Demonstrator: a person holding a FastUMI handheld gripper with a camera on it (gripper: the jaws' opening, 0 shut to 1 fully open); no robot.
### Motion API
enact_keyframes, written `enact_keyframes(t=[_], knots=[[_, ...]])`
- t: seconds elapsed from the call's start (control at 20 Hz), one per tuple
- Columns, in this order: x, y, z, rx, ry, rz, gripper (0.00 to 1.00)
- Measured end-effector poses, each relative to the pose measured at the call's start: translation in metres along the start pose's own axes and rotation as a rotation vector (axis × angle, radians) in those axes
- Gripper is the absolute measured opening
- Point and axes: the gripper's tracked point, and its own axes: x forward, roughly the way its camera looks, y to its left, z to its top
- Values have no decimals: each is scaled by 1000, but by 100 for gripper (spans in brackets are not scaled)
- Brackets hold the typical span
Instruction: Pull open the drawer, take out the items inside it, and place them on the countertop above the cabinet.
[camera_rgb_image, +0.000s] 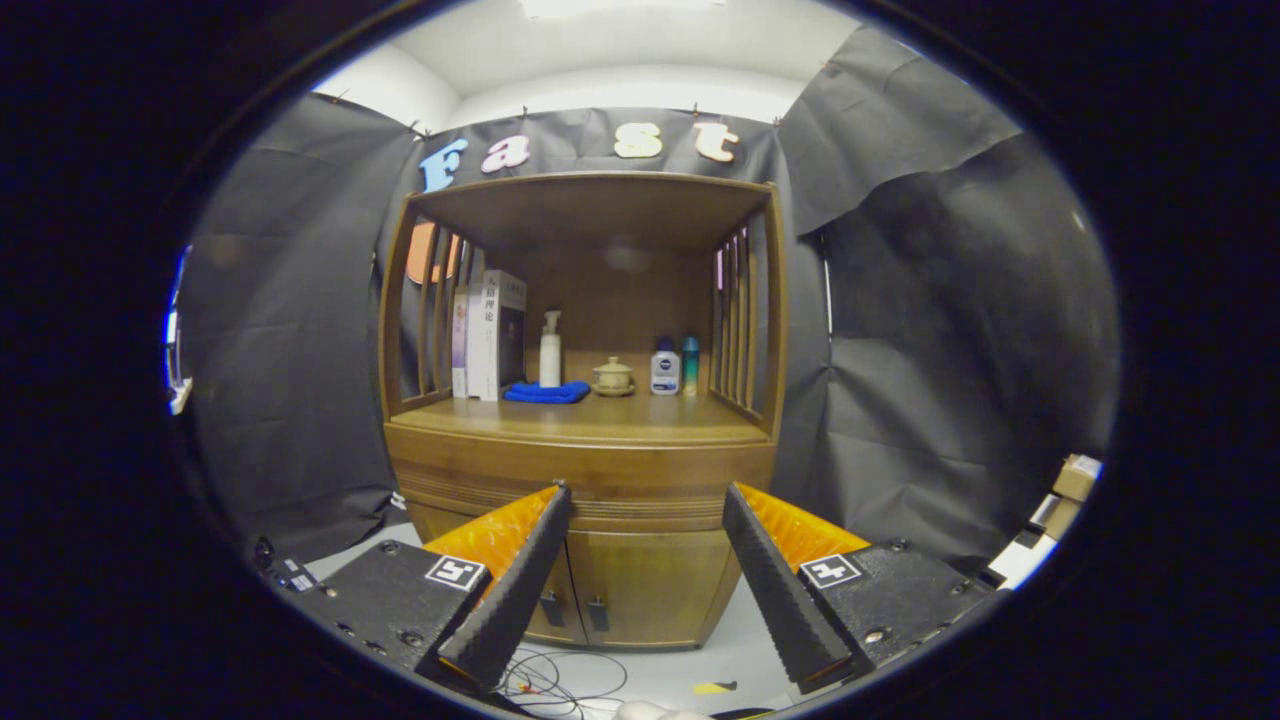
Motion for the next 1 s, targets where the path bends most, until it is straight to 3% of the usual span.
enact_keyframes(t=[0.55,1.0], knots=[[106,64,-9,12,15,70,99],[184,97,-69,-15,95,80,99]])
